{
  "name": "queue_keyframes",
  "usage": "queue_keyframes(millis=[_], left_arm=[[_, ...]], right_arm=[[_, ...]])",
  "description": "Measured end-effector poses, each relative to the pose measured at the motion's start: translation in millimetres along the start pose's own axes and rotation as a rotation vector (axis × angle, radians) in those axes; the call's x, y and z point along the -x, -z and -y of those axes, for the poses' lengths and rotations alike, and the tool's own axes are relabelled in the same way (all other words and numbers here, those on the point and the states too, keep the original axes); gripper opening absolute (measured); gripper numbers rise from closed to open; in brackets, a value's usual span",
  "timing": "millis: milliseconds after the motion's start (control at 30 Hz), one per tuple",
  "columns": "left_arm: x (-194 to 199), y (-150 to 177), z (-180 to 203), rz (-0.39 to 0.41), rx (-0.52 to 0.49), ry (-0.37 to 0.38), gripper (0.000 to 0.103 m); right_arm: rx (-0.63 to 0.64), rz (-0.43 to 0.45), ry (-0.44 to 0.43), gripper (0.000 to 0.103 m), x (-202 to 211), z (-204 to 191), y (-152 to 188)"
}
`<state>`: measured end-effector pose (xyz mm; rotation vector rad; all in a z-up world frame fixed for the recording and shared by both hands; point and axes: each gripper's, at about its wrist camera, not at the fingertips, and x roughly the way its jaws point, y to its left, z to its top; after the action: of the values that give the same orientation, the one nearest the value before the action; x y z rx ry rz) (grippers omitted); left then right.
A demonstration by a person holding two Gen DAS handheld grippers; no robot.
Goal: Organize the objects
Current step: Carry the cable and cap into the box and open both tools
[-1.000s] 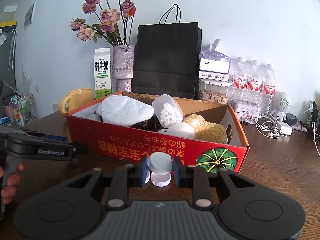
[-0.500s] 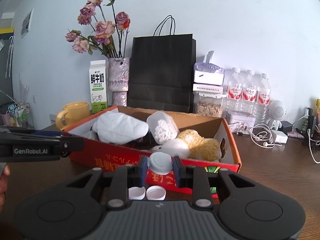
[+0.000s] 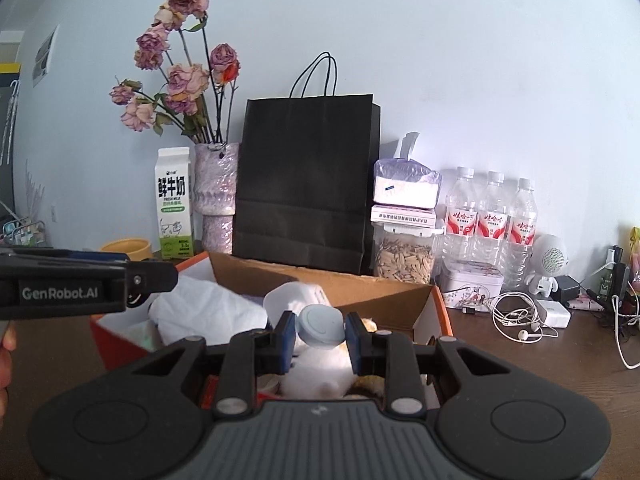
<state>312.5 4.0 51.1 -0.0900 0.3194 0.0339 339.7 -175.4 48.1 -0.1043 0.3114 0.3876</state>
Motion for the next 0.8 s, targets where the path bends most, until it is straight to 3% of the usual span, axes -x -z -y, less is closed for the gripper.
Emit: queue_keyframes(millis=[367,667,733,767,800], left_arm=[[-45,-5,-12,-0.031,0.013,0.004,0.053],[-57,-5,-11,-0.031,-0.016,0.018,0.054],[-57,-5,-12,-0.03,-0.015,0.01,0.059],[-56,-5,-13,-0.027,-0.017,0.007,0.07],[-55,-5,-13,-0.021,-0.016,-0.001,0.09]], right_arm=[[-0.048,-0.022,0.004,0.025,-47,18,0],[-0.057,-0.054,-0.002,0.026,-57,23,5],[-0.06,-0.063,-0.001,0.027,-58,23,7],[-0.062,-0.064,0.0,0.03,-58,23,7],[-0.063,-0.071,0.001,0.044,-58,24,8]])
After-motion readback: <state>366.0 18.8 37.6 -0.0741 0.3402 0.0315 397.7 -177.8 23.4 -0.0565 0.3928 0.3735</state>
